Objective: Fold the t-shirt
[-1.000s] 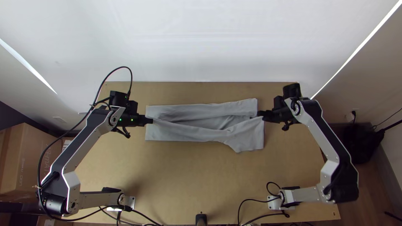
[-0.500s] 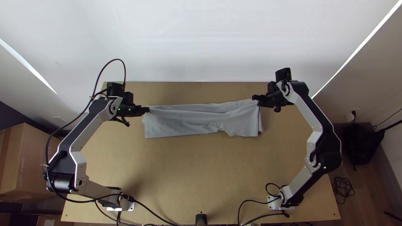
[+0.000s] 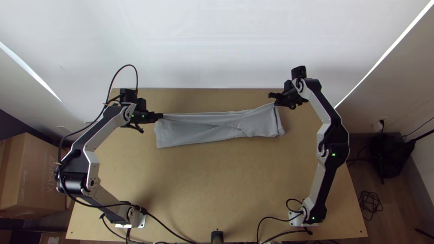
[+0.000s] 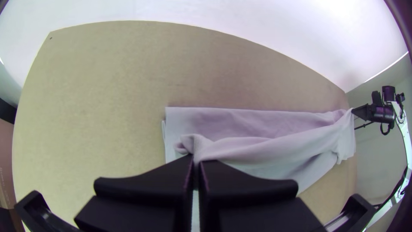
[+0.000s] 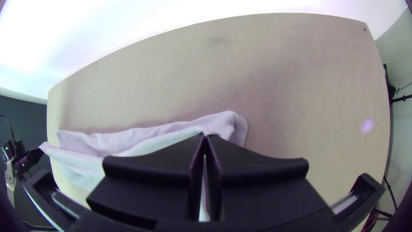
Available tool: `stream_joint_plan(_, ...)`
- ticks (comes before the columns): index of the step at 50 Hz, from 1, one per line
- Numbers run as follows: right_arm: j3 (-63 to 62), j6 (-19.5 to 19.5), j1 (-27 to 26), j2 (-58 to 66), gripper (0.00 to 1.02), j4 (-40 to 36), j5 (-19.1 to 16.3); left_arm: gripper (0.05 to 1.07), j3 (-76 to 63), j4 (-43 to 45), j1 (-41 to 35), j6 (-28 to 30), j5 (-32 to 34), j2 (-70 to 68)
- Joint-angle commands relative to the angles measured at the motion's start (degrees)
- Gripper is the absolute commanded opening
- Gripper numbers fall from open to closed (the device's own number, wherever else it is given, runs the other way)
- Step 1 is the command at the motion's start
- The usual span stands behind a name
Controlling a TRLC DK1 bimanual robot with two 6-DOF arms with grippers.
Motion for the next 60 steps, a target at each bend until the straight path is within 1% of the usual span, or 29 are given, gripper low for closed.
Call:
stream_joint_plan(1, 2.83, 1.17, -0.74, 2.87, 0.05, -0.64, 0.51, 0.08, 1.51, 2.33, 0.01, -2.26, 0.14, 1.66)
stream_joint_plan(2, 3.0, 1.43, -0.91, 3.13, 0.16, -0.73, 0.6, 0.14, 1.42, 3.21, 0.01, -2.62, 0.14, 1.75)
stream_joint_plan(3, 2.91, 1.61, -0.91, 3.22, 0.33, -0.9, 0.6, 0.26, 1.42, 3.56, 0.1, -2.79, 0.14, 1.92)
stream_joint_plan(5, 2.74, 1.61, -1.0, 3.22, 0.76, -1.43, 0.6, 0.6, 1.94, 3.21, 0.27, -2.7, 0.14, 2.71)
stream_joint_plan(6, 2.74, 1.7, -1.09, 3.22, 0.92, -1.61, 0.6, 0.74, 2.56, 2.95, 0.27, -2.53, 0.06, 3.24)
stream_joint_plan(7, 2.74, 1.78, -1.18, 3.22, 0.99, -1.78, 0.69, 0.85, 3.0, 2.77, 0.36, -2.44, -0.03, 3.68)
stream_joint_plan(8, 2.74, 1.96, -1.35, 3.13, 0.99, -2.13, 0.6, 0.93, 3.61, 2.33, 0.54, -2.26, -0.3, 4.03)
stream_joint_plan(10, 2.56, 2.14, -1.53, 2.43, 0.99, -2.57, 0.6, 1.02, 4.05, 1.63, 1.06, -1.56, -0.56, 4.21)
stream_joint_plan(15, 1.24, 2.75, -2.41, -0.65, 0.99, -2.66, 0.43, 1.02, 3.53, 2.42, 3.26, -1.74, -0.47, 3.07)
stream_joint_plan(17, 0.63, 3.01, -2.93, -2.14, 0.99, -2.66, -0.28, 1.02, 3.26, 2.68, 4.32, -1.56, -0.12, 2.45)
stream_joint_plan(19, -0.16, 3.19, -3.37, -3.64, 0.99, -2.75, -1.68, 1.02, 3.18, 2.07, 5.19, -1.56, 1.02, 2.01)
stream_joint_plan(23, -2.71, 3.63, -4.17, -7.15, 0.99, -2.66, -5.81, 1.02, 1.86, 1.1, 7.57, -1.3, 7.18, 1.31)
stream_joint_plan(25, -3.94, 3.72, -4.43, -8.64, 0.99, -2.66, -7.57, 1.02, 0.63, 0.22, 8.53, -0.24, 11.57, 0.87)
stream_joint_plan(26, -4.38, 3.81, -4.6, -9.35, 0.99, -2.75, -8.45, 1.02, -0.25, 0.75, 8.89, -0.07, 12.19, 0.52)
stream_joint_plan(28, -5.17, 4.51, -4.87, -10.58, 0.99, -2.75, -11.35, 1.02, -1.48, 1.36, 9.15, 0.11, 12.54, 0.25)
stream_joint_plan(32, -6.31, 6.62, -6.27, -12.69, 0.99, -3.28, -20.49, 1.01, -3.5, 1.28, 10.03, 0.81, 16.76, 0.17)
stream_joint_plan(35, -6.75, 8.38, -7.15, -13.48, 0.99, -3.54, -26.2, 1.01, -4.91, 1.19, 10.64, 1.34, 20.27, 0.17)
stream_joint_plan(37, -7.02, 8.99, -7.77, -14.09, 0.99, -4.15, -29.98, 1.0, -5.44, 1.1, 10.73, 1.69, 20.97, 0.43)
stream_joint_plan(42, -7.54, 10.22, -8.82, -14.8, 0.99, -5.21, -36.75, 1.0, -6.58, -0.04, 10.47, 3.1, 22.56, 1.05)
stream_joint_plan(47, -8.16, 10.92, -9.61, -15.68, 0.99, -5.21, -40.09, 1.0, -7.37, -0.22, 10.03, 4.33, 22.47, 1.92)
stream_joint_plan(60, -8.78, 11.36, -10.76, -18.4, 0.99, -5.21, -43.43, 1.0, -8.6, -0.39, 9.76, 6.17, 22.12, 5.09)
